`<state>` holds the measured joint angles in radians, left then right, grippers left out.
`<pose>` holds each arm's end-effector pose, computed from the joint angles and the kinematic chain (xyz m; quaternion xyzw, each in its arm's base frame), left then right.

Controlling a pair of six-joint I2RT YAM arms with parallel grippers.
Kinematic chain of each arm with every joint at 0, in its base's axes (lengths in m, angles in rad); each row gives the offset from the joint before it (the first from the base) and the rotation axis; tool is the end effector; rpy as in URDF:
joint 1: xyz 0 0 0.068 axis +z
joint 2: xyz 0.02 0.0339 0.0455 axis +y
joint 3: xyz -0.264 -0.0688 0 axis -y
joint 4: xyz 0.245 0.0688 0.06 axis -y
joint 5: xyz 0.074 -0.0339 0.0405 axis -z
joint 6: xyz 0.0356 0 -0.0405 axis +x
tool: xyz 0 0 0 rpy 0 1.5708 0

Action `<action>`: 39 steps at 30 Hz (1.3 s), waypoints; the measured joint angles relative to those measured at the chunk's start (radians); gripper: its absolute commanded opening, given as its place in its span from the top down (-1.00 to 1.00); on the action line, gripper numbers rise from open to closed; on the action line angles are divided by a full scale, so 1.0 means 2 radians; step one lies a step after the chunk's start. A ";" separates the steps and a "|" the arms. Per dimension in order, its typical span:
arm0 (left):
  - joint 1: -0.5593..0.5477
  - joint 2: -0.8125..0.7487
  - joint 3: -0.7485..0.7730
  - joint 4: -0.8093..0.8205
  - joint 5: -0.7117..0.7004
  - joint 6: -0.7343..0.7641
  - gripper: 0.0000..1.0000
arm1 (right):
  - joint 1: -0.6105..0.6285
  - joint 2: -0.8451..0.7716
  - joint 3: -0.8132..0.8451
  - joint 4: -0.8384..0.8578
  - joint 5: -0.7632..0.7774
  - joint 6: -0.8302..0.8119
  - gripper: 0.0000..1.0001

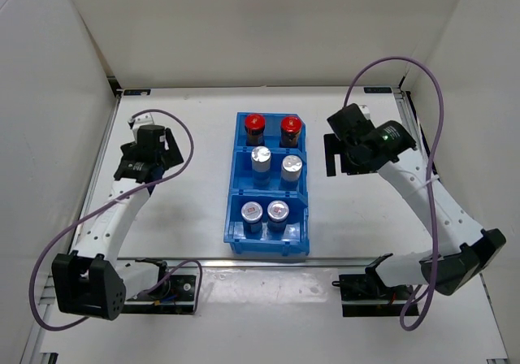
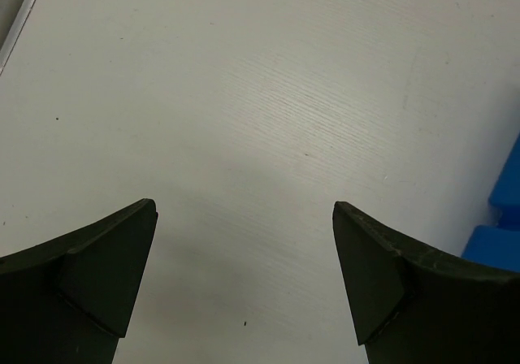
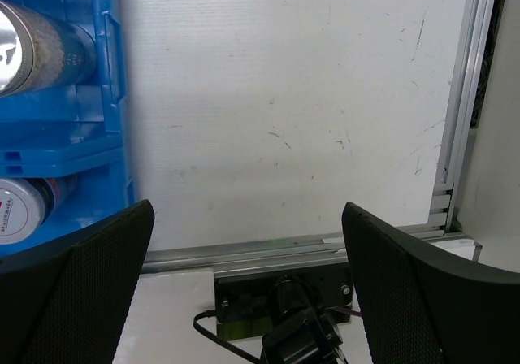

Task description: Organize the condiment bottles

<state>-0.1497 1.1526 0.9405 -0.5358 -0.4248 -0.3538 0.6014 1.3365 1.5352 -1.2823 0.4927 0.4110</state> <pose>0.2424 -0.0217 0.2894 -0.1751 0.8827 0.0897 0.4268 0.2044 0.1199 0.3844 -0.0309 0.9425 -0.0936 0.3193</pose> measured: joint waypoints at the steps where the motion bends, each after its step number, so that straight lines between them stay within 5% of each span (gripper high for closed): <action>1: 0.001 0.000 0.001 -0.002 0.000 -0.007 -1.00 | 0.000 -0.004 0.000 0.000 0.000 0.000 -0.99; 14: 0.033 -0.080 -0.046 0.100 0.080 -0.103 -1.00 | 0.000 -0.071 -0.039 -0.002 -0.027 -0.014 -0.99; 24: 0.036 -0.080 -0.102 0.172 0.068 -0.028 -1.00 | 0.000 -0.055 -0.041 -0.002 -0.051 -0.019 -0.99; 32: 0.029 -0.076 -0.284 0.374 0.063 0.028 -1.00 | 0.000 0.006 -0.004 -0.001 -0.018 -0.044 -0.99; 39: 0.043 -0.005 -0.319 0.510 0.086 0.088 -1.00 | 0.000 0.071 0.033 0.002 -0.016 -0.053 -0.99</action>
<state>-0.0639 1.1427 0.3035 0.4843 -0.2531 -0.1776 0.6014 1.4780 1.6005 -1.2778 0.4603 0.3058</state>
